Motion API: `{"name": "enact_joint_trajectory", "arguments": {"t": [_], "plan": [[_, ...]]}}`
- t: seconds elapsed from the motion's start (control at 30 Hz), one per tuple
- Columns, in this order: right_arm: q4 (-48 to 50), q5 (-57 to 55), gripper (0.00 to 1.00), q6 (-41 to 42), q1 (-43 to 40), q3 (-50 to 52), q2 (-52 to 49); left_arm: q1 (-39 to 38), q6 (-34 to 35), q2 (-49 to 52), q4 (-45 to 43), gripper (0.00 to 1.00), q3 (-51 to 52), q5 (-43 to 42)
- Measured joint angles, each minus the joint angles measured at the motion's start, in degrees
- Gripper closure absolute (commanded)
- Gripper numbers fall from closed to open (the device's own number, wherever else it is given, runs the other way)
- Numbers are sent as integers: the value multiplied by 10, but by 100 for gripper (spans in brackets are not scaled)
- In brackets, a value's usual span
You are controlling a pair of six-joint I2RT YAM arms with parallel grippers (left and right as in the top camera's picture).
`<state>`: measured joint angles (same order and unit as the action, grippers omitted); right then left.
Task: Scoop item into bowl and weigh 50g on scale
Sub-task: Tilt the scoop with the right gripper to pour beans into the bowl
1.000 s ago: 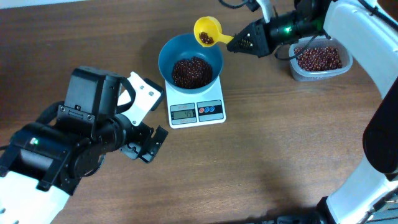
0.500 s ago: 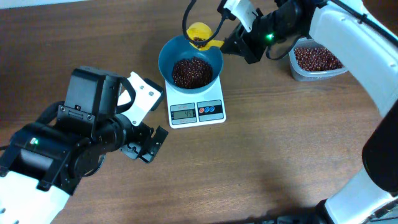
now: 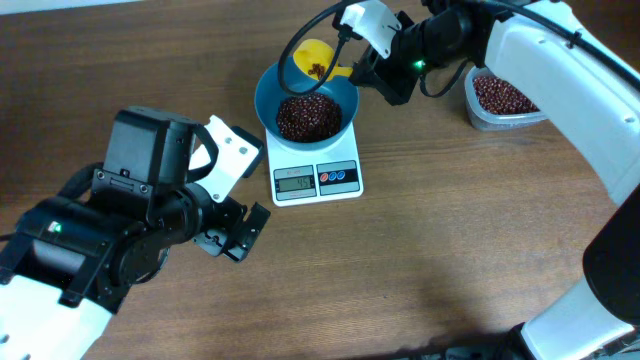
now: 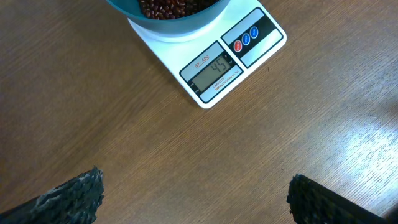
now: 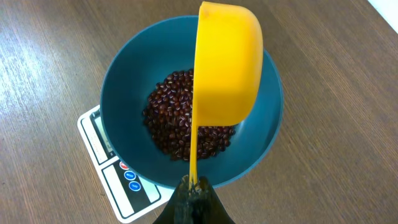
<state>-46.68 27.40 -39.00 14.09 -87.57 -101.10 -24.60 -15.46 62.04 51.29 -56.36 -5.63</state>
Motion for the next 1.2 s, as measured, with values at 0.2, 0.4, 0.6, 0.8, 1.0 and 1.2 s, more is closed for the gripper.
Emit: {"name": "enact_joint_trajectory", "arguments": {"t": [0.2, 0.4, 0.6, 0.8, 1.0, 1.2], "plan": [[0, -2, 96, 0, 0, 0, 0, 0, 0, 0, 0, 2, 0, 0], [0, -6, 96, 0, 0, 0, 0, 0, 0, 0, 0, 2, 0, 0], [2, -56, 96, 0, 1, 0, 0, 0, 0, 0, 0, 2, 0, 0], [2, -60, 96, 0, 1, 0, 0, 0, 0, 0, 0, 2, 0, 0], [2, -60, 96, 0, 1, 0, 0, 0, 0, 0, 0, 2, 0, 0], [4, -71, 96, 0, 1, 0, 0, 0, 0, 0, 0, 2, 0, 0]]}}
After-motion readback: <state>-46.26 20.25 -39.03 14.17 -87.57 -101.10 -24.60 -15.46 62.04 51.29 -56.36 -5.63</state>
